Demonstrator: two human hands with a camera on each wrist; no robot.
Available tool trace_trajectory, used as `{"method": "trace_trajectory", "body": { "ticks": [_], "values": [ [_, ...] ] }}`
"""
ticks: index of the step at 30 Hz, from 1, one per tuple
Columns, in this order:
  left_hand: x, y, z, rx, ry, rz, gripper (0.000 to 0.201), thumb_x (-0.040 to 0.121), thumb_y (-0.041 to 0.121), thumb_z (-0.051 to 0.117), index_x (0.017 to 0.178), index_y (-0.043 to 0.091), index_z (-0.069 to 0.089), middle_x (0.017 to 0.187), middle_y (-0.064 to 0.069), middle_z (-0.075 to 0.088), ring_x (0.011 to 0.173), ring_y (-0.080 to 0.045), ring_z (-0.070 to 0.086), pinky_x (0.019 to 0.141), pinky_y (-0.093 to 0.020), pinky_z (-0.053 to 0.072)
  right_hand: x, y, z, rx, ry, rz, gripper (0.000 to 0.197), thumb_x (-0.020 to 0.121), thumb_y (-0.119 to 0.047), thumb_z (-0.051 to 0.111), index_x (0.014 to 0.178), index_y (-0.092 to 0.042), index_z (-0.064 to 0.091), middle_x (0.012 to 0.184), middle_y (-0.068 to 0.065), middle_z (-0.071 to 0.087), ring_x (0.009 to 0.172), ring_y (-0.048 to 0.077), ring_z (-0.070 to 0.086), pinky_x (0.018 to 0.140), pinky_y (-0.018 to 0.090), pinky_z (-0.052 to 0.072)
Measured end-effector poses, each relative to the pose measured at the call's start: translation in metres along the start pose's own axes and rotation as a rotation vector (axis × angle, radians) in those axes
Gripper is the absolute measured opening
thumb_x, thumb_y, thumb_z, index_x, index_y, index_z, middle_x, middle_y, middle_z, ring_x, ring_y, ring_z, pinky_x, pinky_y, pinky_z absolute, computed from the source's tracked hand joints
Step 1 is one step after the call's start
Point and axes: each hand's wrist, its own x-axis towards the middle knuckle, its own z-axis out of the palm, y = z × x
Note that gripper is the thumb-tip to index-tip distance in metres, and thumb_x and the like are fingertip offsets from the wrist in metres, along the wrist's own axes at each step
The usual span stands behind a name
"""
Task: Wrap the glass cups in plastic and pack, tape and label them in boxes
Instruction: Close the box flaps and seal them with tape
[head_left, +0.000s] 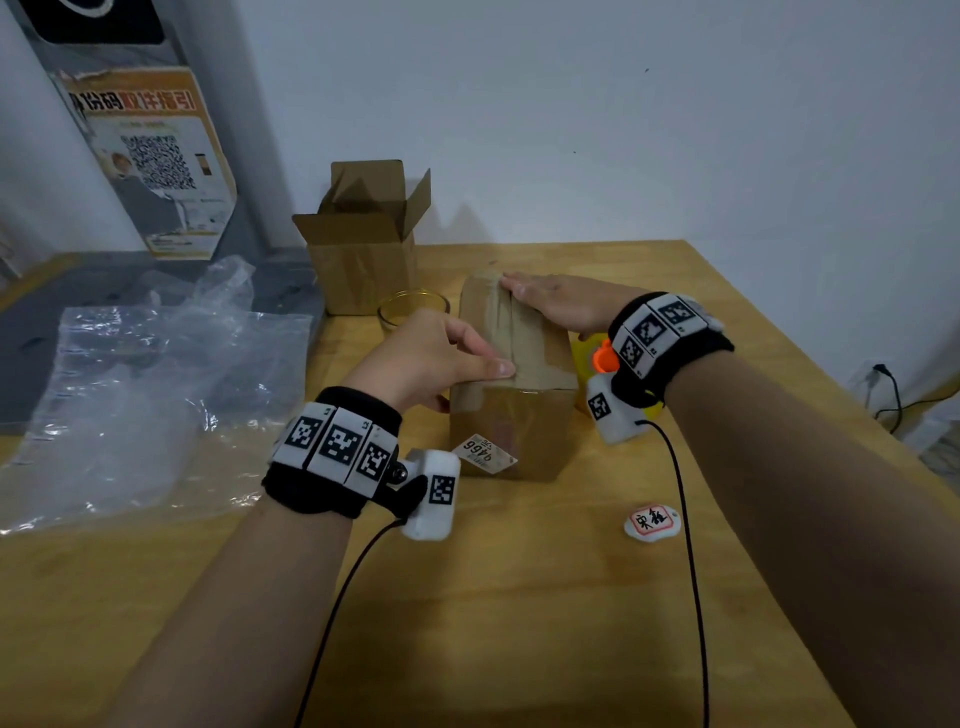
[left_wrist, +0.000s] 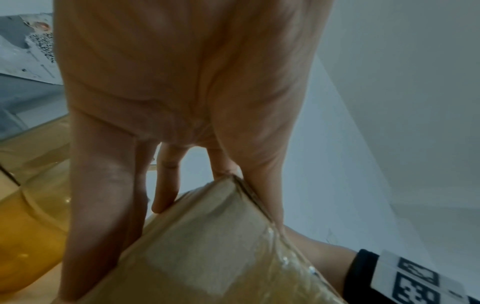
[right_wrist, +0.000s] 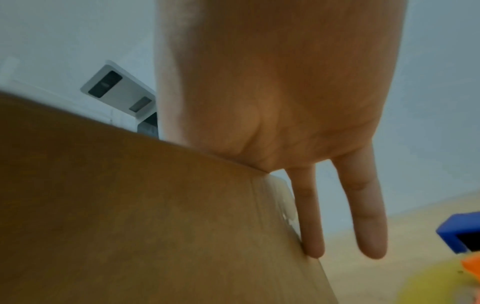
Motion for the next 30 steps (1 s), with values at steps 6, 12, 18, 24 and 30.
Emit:
{"method": "trace_trajectory", "body": {
  "ticks": [6,12,18,24,30],
  "values": [
    [-0.003,-0.001,0.003,-0.009,0.029,-0.007,0.016,0.079,0.037,0.087,0.085,0.024,0.079,0.105,0.012,0.071,0.098,-0.013,0.066,0.066,-0.036,0.058,-0.008,0.019,0.003,0.333,0.044,0.039,0.062,0.107,-0.063,0.027,0.163,-0.039,0.023,0.164,-0.009,0.031,0.138,0.024,0.047,0.107,0.039,0.041],
    [-0.007,0.006,0.009,0.065,0.037,0.021,0.020,0.082,0.043,0.084,0.089,0.026,0.077,0.101,0.010,0.071,0.093,-0.013,0.068,0.071,-0.040,0.062,-0.028,0.071,0.016,0.348,0.576,0.251,0.038,0.105,-0.028,0.048,0.138,-0.015,0.064,0.143,0.005,0.062,0.129,0.026,0.058,0.114,0.047,0.042],
    [-0.008,0.005,0.016,0.040,0.082,-0.004,0.031,0.078,0.046,0.086,0.092,0.022,0.073,0.099,0.003,0.071,0.092,-0.017,0.069,0.075,-0.044,0.062,-0.036,0.106,0.038,0.138,0.232,0.684,0.035,0.098,-0.038,0.065,0.082,-0.011,0.049,0.071,0.006,0.048,0.062,0.021,0.046,0.060,0.032,0.036],
    [-0.013,0.003,0.018,-0.006,0.110,0.014,0.031,0.077,0.047,0.086,0.090,0.023,0.073,0.102,0.006,0.070,0.096,-0.017,0.066,0.076,-0.042,0.061,-0.041,0.120,0.048,0.296,0.384,0.708,0.031,0.094,-0.027,0.070,0.106,-0.003,0.055,0.086,0.013,0.062,0.071,0.029,0.061,0.061,0.038,0.052],
    [-0.027,0.011,0.022,0.077,0.127,0.045,0.023,0.088,0.046,0.077,0.094,0.025,0.069,0.114,0.006,0.064,0.101,-0.014,0.060,0.066,-0.029,0.050,-0.072,0.107,0.052,0.566,0.729,0.506,0.046,0.090,-0.014,0.072,0.130,-0.012,0.051,0.116,0.012,0.063,0.095,0.028,0.062,0.075,0.038,0.054]
  ]
}}
